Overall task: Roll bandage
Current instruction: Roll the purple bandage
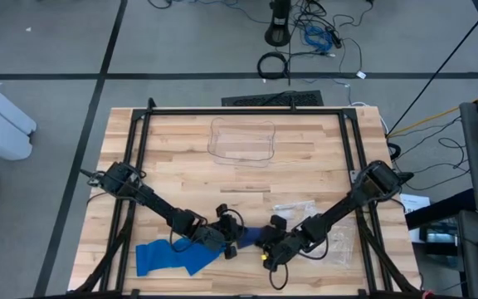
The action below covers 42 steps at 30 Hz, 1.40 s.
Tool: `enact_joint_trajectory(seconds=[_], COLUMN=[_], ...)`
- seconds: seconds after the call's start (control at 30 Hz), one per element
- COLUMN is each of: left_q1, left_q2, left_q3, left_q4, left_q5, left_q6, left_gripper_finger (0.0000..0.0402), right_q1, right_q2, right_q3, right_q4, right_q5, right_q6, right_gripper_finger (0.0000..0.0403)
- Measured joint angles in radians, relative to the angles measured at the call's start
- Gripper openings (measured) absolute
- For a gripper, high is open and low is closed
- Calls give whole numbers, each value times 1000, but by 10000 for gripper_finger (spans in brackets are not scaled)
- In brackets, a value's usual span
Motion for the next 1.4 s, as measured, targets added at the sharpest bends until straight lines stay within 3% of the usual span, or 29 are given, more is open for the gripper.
enact_joint_trajectory(seconds=[0.23,0.53,0.67,1.0,1.17,1.4], left_q1=[1,11,14,13,12,11], left_q2=[0,0,0,1,2,2], left_q3=[0,-1,-2,-3,-3,-3], left_q4=[-12,-41,-39,-38,-39,-37], left_q5=[0,-24,-24,-24,-25,-27], left_q6=[-15,-19,-19,-44,-45,-45], left_gripper_finger=[41,41,41,41,41,41], right_q1=[56,107,112,112,121,126], right_q2=[0,0,6,79,80,80], right_q3=[39,179,181,180,180,180], right_q4=[-68,-495,-494,-383,-387,-385], right_q5=[2,173,226,308,378,390], right_q6=[71,81,43,56,76,78], right_gripper_finger=[0,0,20,125,120,92])
